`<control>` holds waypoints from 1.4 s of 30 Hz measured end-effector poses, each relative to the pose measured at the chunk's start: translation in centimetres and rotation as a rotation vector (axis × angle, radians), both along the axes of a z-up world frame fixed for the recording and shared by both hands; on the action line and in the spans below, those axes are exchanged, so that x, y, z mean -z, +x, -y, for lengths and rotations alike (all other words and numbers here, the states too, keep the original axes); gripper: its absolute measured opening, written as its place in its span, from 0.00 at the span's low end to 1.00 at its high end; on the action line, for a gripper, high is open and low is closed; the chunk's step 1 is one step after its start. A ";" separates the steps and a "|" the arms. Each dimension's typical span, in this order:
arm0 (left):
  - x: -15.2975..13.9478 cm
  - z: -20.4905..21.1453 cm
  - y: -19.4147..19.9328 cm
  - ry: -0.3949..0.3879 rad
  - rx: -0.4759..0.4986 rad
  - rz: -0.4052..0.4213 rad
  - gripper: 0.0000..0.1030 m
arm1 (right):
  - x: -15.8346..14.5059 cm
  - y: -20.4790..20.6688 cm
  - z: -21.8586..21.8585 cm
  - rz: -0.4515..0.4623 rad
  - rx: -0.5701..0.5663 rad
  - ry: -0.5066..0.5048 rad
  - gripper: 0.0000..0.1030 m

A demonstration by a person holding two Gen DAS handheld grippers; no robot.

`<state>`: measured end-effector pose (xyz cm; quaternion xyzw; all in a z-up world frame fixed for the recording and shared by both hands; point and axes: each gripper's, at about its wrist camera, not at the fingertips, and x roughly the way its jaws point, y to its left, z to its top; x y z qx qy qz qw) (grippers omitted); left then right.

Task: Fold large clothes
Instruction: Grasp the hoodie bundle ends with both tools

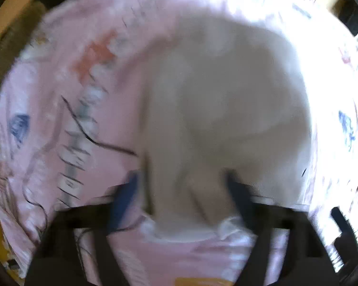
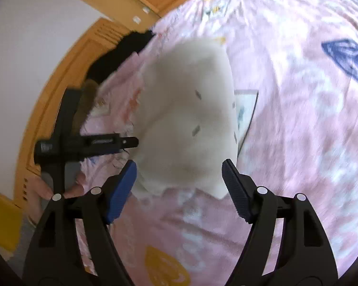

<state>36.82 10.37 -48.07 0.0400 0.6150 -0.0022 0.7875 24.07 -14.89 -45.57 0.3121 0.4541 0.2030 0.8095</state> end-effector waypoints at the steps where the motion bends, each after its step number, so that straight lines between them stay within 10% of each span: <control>1: -1.1 -0.7 0.0 0.002 0.009 0.017 0.77 | -0.4 0.6 0.7 0.002 0.017 0.032 0.76; 11: 0.8 -4.7 6.7 -0.353 -0.072 -0.196 0.87 | 2.1 11.8 2.0 -0.121 -0.037 0.064 0.83; 19: 8.4 -5.2 11.7 -0.233 -0.051 -0.255 0.87 | 8.8 16.4 1.9 -0.266 -0.070 0.084 0.83; 32: 13.7 -7.9 12.5 -0.592 -0.074 -0.326 0.89 | 13.2 18.1 1.3 -0.291 -0.249 0.399 0.93; 37: 14.5 -5.2 12.2 -0.689 0.082 -0.376 0.89 | 13.5 18.9 -2.3 -0.337 -0.475 0.180 0.95; 42: 14.9 -2.4 11.9 -0.669 0.133 -0.361 0.85 | 13.5 18.9 -3.4 -0.246 -0.386 0.144 0.95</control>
